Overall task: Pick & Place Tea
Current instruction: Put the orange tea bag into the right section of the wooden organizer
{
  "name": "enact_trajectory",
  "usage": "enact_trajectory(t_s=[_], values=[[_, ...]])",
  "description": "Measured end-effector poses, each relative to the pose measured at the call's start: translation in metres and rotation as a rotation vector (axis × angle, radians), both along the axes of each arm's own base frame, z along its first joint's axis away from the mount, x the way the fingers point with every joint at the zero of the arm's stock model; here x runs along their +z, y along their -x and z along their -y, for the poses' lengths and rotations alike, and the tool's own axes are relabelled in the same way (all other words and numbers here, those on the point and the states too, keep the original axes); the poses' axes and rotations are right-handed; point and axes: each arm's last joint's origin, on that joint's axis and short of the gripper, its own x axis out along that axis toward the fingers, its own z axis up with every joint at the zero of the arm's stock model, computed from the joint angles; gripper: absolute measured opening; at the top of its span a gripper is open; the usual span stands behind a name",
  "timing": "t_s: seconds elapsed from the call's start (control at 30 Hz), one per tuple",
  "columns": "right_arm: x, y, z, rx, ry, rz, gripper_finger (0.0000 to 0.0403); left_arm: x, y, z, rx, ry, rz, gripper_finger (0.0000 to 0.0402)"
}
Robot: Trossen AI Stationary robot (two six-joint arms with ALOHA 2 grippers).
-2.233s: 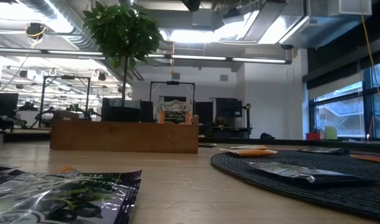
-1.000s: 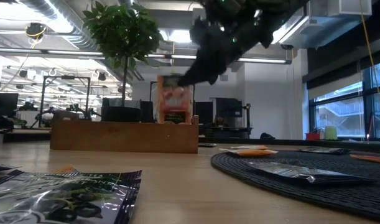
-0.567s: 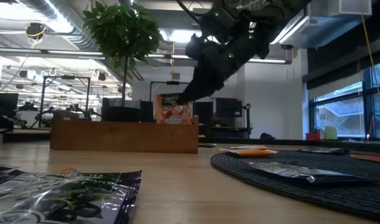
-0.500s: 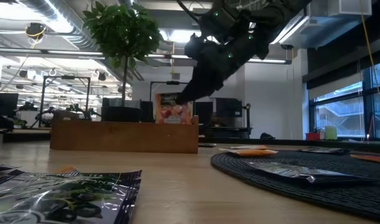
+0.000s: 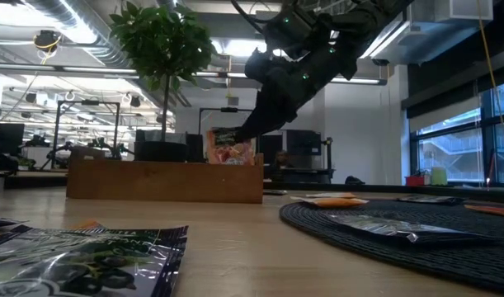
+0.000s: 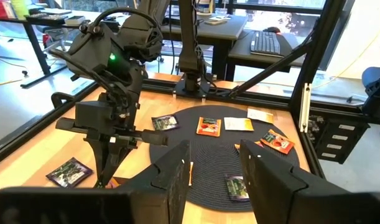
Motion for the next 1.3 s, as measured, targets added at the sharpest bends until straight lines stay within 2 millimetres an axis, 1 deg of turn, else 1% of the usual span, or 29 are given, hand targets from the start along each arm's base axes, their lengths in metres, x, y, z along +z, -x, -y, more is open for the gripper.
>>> enact_trajectory(t_s=[0.13,0.3,0.43,0.53,0.67,0.77,0.9,1.0,1.07,1.1,1.3], values=[[0.0,0.0,0.0,-0.001,0.002,0.0,0.0037,0.0,0.0,0.0,-0.005,0.002,-0.001,0.0136],[0.0,0.0,0.0,-0.011,0.005,-0.001,0.0079,0.0,0.0,0.0,-0.006,0.002,-0.002,0.0133],[0.001,0.001,0.002,-0.08,0.034,-0.004,0.0111,0.0,0.0,0.0,-0.007,0.003,-0.002,0.0132],[0.008,0.0,0.004,-0.116,0.024,0.014,0.0124,0.0,0.0,0.0,-0.008,0.002,-0.002,0.0135],[0.026,-0.006,0.005,-0.103,0.013,0.023,0.0127,0.0,0.0,0.0,-0.008,0.002,-0.002,0.0136],[0.047,-0.012,0.004,-0.089,0.02,0.001,0.0125,0.0,0.0,0.0,-0.008,0.002,-0.002,0.0135],[0.077,-0.015,-0.002,-0.03,0.084,-0.072,0.0125,0.0,0.0,0.0,-0.008,0.002,-0.002,0.0132],[0.091,-0.018,-0.005,0.03,0.09,-0.077,0.0125,0.0,0.0,0.0,-0.008,0.001,-0.003,0.0132],[0.091,-0.024,-0.005,0.058,0.071,-0.062,0.0125,0.0,0.0,0.0,-0.008,0.001,-0.003,0.0132],[0.087,-0.025,-0.005,0.067,0.061,-0.076,0.0125,0.0,0.0,0.0,-0.008,0.0,-0.004,0.0132],[0.051,-0.034,-0.004,0.125,0.077,-0.201,0.0125,-0.001,0.0,0.0,-0.008,-0.007,-0.012,0.0135]])
